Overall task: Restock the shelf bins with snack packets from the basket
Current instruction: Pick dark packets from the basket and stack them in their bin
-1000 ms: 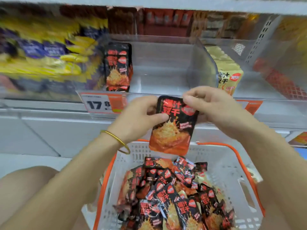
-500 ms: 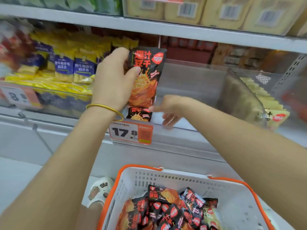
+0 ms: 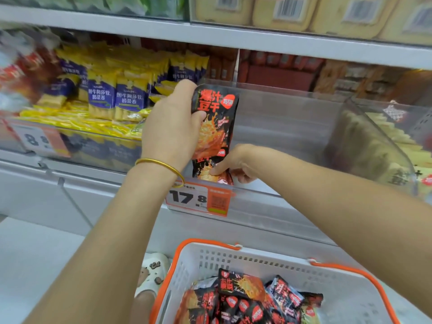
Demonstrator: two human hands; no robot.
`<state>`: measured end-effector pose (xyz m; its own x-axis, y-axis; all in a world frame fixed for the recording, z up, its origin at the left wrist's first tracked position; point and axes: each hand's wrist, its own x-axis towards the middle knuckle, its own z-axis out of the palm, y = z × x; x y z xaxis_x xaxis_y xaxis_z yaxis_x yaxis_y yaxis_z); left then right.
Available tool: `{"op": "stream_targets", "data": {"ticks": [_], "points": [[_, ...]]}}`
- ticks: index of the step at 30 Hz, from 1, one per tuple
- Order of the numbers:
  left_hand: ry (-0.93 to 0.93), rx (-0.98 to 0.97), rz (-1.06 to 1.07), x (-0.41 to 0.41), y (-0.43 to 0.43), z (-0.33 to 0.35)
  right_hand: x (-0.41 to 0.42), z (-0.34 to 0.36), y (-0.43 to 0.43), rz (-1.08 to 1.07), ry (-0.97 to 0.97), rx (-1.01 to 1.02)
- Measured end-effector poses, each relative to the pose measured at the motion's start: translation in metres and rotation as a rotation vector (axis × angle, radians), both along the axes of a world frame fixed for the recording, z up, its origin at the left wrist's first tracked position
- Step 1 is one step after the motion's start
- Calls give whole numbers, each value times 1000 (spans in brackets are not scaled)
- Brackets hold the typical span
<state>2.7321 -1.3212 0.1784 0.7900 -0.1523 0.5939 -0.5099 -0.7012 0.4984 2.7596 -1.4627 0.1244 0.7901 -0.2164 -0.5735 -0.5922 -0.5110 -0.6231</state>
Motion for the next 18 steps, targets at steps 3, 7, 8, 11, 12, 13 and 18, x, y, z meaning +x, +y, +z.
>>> {"op": "stream_targets", "data": {"ticks": [3,7,8,11,12,13,18], "points": [[55,82,-2,-5,-1,1,-3,8,-16,-78,-27,109],[168,224,-45,-3,-10,-4,-10,22,-39,-106,-150,274],[191,246,-47,-1,-13,-6,-12,24,-42,-112,-162,320],[212,273,-9,4,-22,-11,-15,26,-48,-154,-159,539],[213,280,10,5,-24,-13,-16,26,-48,-146,-148,611],[217,285,28,6,-26,-14,-18,25,-47,-113,-140,636],[263,279,59,2,-33,-17,-17,19,-28,-19,-231,298]]}}
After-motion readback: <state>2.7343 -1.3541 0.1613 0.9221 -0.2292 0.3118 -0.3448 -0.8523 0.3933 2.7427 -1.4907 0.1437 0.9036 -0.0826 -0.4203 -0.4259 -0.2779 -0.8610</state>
